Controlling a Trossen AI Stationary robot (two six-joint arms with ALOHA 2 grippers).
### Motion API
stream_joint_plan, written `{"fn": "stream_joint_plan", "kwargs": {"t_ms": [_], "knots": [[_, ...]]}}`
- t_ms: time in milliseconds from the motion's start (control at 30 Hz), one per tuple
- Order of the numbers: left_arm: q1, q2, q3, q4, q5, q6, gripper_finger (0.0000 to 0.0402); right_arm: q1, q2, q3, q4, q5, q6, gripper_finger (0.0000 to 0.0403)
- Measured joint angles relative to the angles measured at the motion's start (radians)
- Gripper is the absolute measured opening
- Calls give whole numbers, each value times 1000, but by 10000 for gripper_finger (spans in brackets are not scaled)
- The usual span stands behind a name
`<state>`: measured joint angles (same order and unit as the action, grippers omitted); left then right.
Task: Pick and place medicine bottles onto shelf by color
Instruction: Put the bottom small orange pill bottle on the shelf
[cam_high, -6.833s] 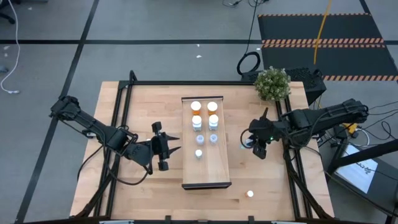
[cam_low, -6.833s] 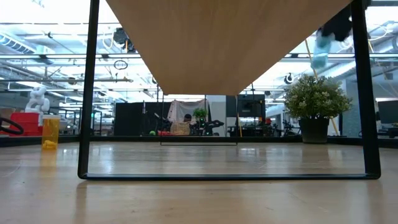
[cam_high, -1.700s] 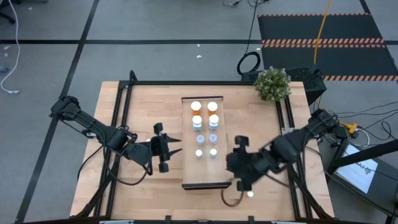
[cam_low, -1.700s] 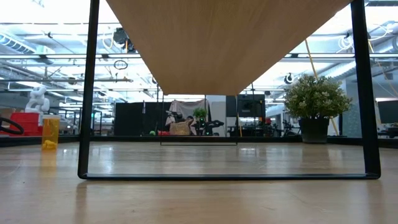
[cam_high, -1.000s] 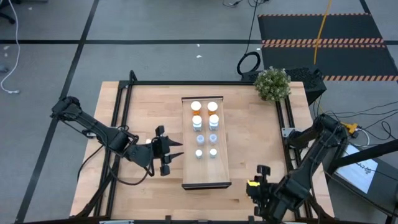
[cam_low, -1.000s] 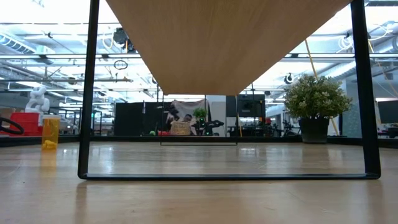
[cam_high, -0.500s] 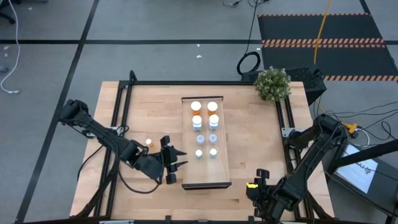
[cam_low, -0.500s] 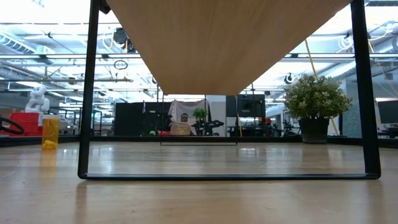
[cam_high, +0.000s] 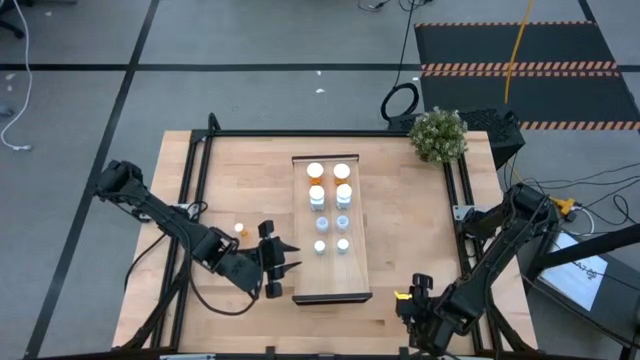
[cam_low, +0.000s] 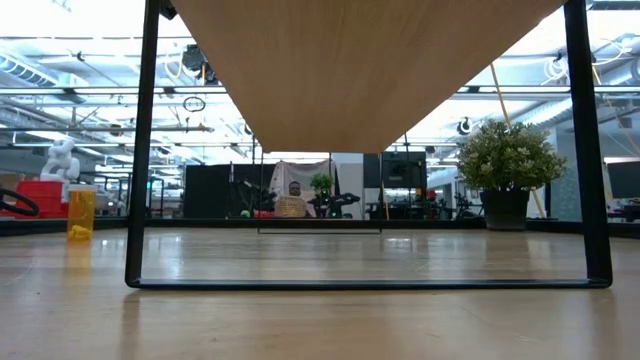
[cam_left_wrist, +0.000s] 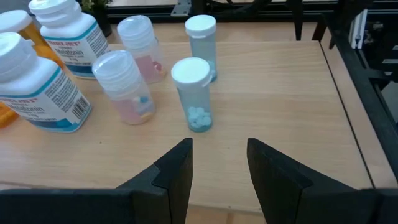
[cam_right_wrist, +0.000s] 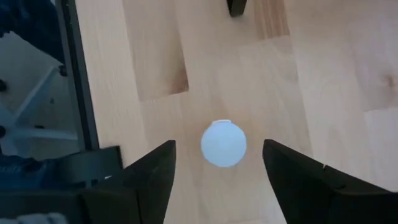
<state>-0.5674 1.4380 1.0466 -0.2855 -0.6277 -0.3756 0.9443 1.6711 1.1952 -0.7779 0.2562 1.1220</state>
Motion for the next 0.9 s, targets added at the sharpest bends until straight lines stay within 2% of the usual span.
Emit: {"fn": "stream_joint_plan", "kwargs": {"t_ms": [333,600,900], "knots": [[0,0,0,2,0,-3,154,-1,0,-43,16,-26,-27,238],[0,0,0,3,0,-5,154,-19,0,-102,129,-28,-63,236],[0,0,0,3,0,-8,154,-51,0,-112,153,-79,-87,174]]}}
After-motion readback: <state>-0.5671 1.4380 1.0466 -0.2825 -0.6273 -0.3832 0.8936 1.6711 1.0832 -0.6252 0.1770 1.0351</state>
